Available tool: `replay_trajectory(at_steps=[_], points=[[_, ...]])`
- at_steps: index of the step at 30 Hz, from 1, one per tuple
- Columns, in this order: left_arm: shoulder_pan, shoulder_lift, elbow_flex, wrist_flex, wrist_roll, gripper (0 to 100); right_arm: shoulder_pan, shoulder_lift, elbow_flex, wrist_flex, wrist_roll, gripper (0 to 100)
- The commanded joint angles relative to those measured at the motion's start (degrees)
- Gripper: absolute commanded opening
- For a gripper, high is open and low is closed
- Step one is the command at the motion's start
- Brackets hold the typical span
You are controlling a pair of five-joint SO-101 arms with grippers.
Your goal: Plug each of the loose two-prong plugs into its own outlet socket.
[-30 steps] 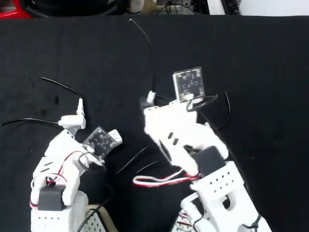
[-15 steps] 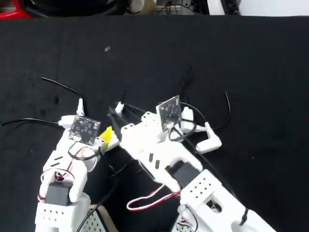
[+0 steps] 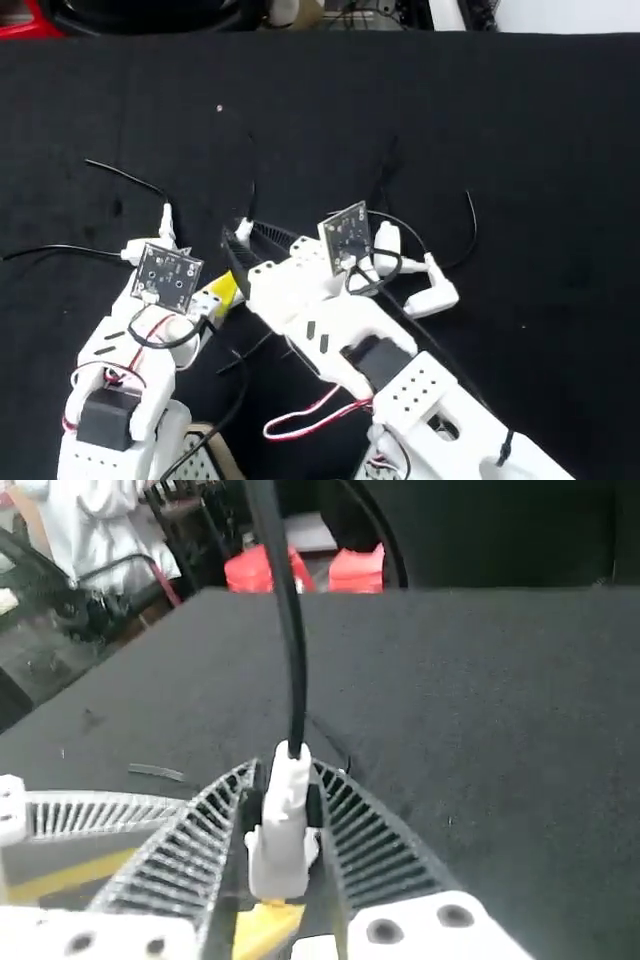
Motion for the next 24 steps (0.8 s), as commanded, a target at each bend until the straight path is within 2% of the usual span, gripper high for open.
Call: replay_trajectory(at_steps=[1, 6, 9, 14, 18, 24], points=[[0.0, -0.5, -0.7, -4.5, -0.3, 24, -2.5, -1.3, -3.5, 6.4, -0.4, 1.2], [-4.8, -0.5, 1.2, -8.8, 3.0, 24, -2.6, -1.3, -9.1, 17.1, -0.4, 1.2], [-5.3, -0.5, 1.5, -9.1, 3.1, 24, -2.6, -1.1, -11.2, 20.8, -0.4, 1.2], [-5.2, -0.5, 1.5, -8.9, 2.7, 24, -2.4, -0.8, -12.3, 21.8, -0.4, 1.1], [-5.7, -0.5, 1.1, -4.6, 1.9, 24, -2.0, -0.7, -12.6, 21.8, -0.1, 1.1], [-9.8, -0.5, 1.5, 7.0, -14.6, 24, 0.1, 9.1, -21.4, 27.9, 0.8, 1.1]])
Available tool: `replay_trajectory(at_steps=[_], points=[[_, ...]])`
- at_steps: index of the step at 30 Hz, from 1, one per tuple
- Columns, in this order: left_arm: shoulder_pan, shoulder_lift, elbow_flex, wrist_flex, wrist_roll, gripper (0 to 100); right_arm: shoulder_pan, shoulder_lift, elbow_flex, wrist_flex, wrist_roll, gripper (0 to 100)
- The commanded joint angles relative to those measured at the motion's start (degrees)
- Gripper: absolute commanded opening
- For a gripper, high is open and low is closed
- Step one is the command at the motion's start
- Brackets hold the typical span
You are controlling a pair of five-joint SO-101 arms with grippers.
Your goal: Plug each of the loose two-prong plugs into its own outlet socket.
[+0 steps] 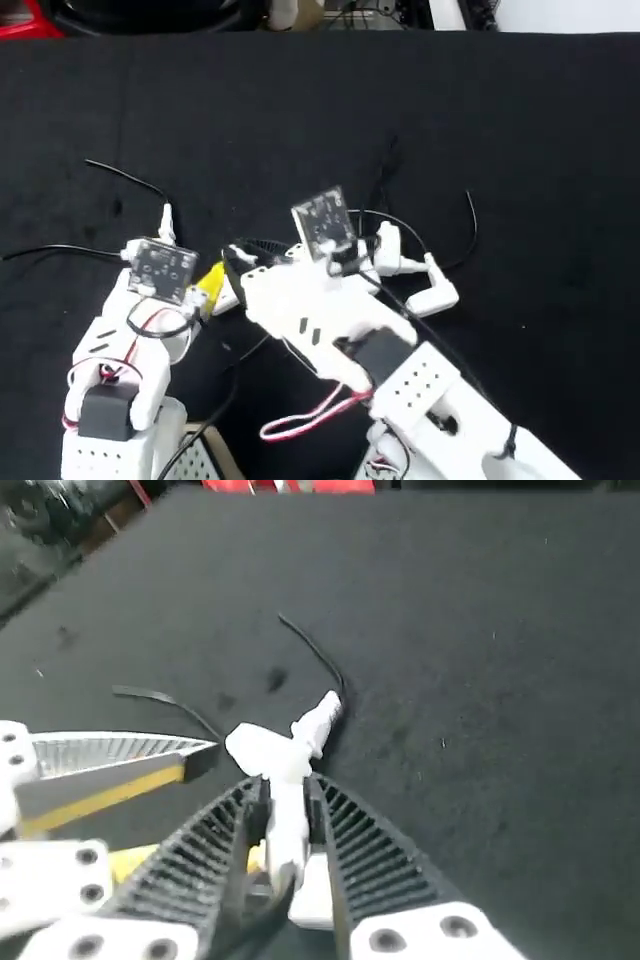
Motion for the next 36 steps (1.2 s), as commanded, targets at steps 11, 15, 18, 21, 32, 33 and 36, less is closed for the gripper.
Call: replay_trajectory(at_steps=[11, 15, 18, 21, 32, 33, 36], points=[[-29.9, -0.3, 6.8, 8.1, -17.6, 24, 0.5, 34.7, -22.9, 7.6, 5.7, 1.1], [-31.3, -0.3, 13.8, 4.3, -17.3, 24, -0.1, 39.3, -25.1, 7.6, 8.2, 1.1], [-31.3, -0.3, 15.2, 2.9, -17.2, 24, 0.1, 42.6, -27.1, 8.1, 8.5, 1.1], [-31.3, -0.3, 15.5, 2.9, -17.1, 24, 0.1, 44.4, -28.0, 8.2, 8.5, 1.1], [-30.9, -0.3, 15.5, 3.0, -17.1, 24, 0.7, 43.7, -31.3, 16.4, 8.5, 1.1], [-30.9, -0.3, 15.5, 3.0, -17.1, 24, 0.7, 43.7, -31.3, 16.4, 8.5, 1.1], [-30.9, -0.3, 15.5, 3.0, -17.1, 24, 0.7, 43.7, -31.3, 16.4, 8.7, 1.1]])
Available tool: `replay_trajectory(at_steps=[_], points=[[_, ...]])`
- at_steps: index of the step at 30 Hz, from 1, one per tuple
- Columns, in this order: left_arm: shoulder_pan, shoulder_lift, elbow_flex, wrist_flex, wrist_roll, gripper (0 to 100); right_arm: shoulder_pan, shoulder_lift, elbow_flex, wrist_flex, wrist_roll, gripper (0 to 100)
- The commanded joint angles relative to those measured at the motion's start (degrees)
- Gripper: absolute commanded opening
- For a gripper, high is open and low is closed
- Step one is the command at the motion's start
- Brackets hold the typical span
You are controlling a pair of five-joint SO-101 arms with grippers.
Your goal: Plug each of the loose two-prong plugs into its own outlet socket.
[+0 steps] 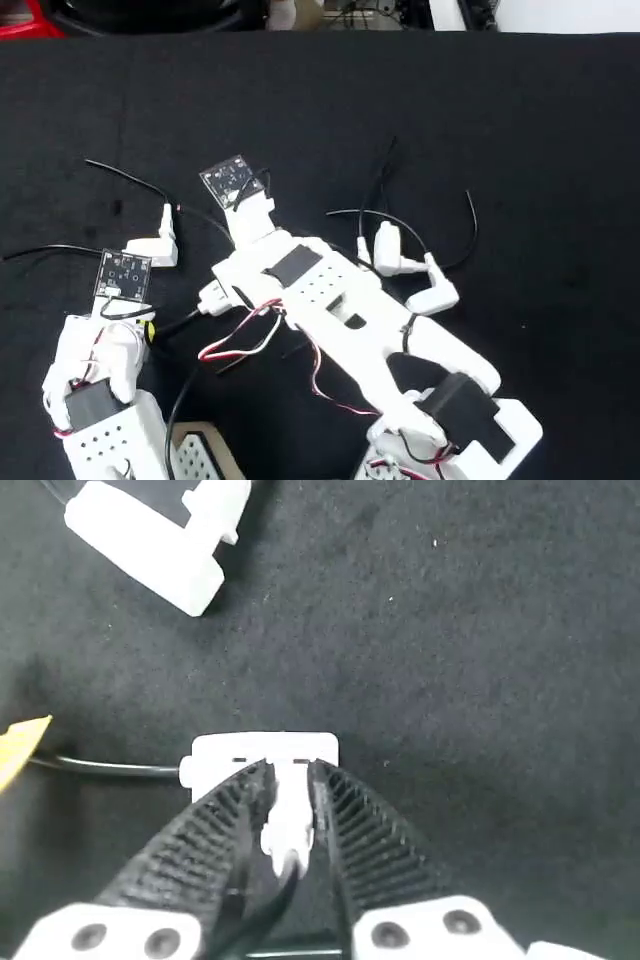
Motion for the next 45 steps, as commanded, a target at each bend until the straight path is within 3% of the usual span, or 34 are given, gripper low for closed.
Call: replay_trajectory(at_steps=[1, 7, 25, 45], points=[[-0.1, -0.4, 1.1, -1.0, 0.2, 24, 0.4, -0.9, -2.9, 0.2, 0.9, 1.1], [-0.1, -0.4, 1.1, -1.0, 0.2, 24, 1.9, -0.8, -0.5, -4.8, 3.3, 1.1], [0.0, -0.4, 1.1, -1.0, 0.2, 24, 1.0, -0.8, -1.9, 0.9, 0.7, 1.1], [0.0, -0.4, 1.1, -1.1, 0.2, 24, 1.1, 3.2, -2.3, -2.8, 1.1, 1.1]])
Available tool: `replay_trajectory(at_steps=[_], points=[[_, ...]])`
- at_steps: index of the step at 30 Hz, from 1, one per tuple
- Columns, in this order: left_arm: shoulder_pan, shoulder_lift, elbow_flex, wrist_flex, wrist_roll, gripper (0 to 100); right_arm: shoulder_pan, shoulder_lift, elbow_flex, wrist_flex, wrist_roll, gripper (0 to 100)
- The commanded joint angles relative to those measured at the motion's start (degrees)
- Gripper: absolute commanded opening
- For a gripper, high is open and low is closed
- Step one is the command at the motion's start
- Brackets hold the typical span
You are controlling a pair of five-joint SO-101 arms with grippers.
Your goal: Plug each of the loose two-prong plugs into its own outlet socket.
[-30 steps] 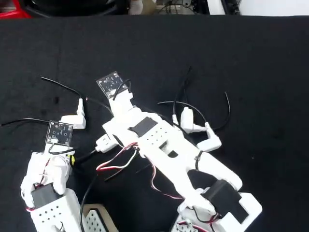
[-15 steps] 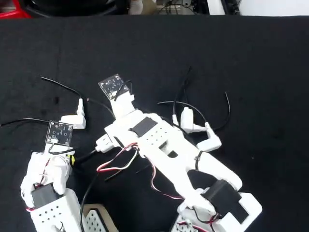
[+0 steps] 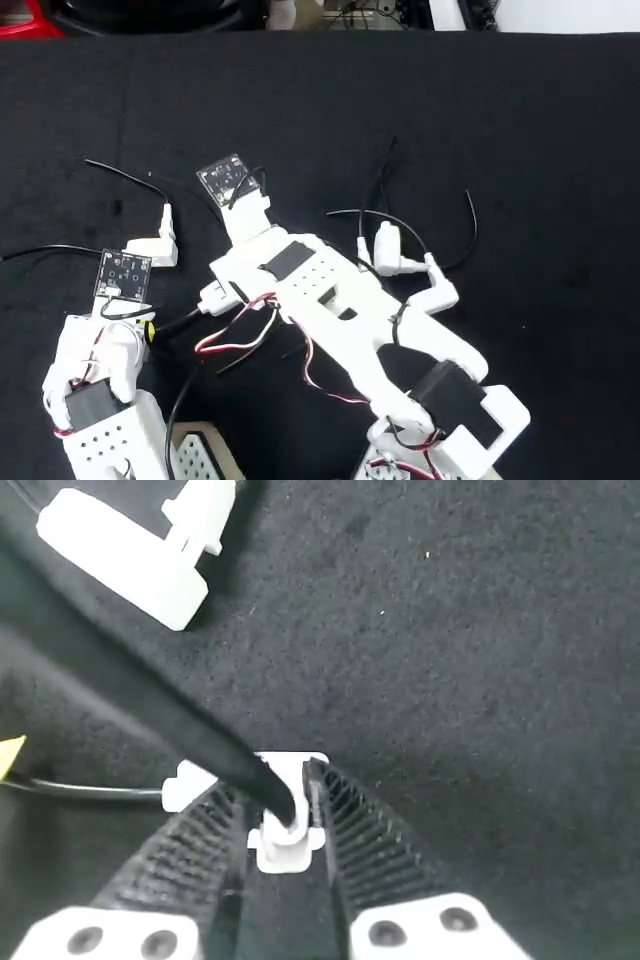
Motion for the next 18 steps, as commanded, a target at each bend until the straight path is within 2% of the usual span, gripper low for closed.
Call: replay_trajectory(at_steps=[1, 11, 16, 18], points=[[0.0, -0.4, 1.1, -1.1, 0.2, 24, 1.0, -2.2, -0.9, -0.3, 0.0, 1.1], [0.0, -0.4, 1.1, -1.1, 0.2, 24, 1.1, -5.6, -0.7, -0.8, 0.0, 1.1], [0.0, -0.4, 1.1, -1.1, 0.2, 24, -0.3, -4.0, 6.6, -14.3, 0.0, 1.1], [0.0, -0.4, 1.1, -1.1, 0.2, 24, -0.4, -4.0, 8.6, -16.4, 0.0, 1.1]])
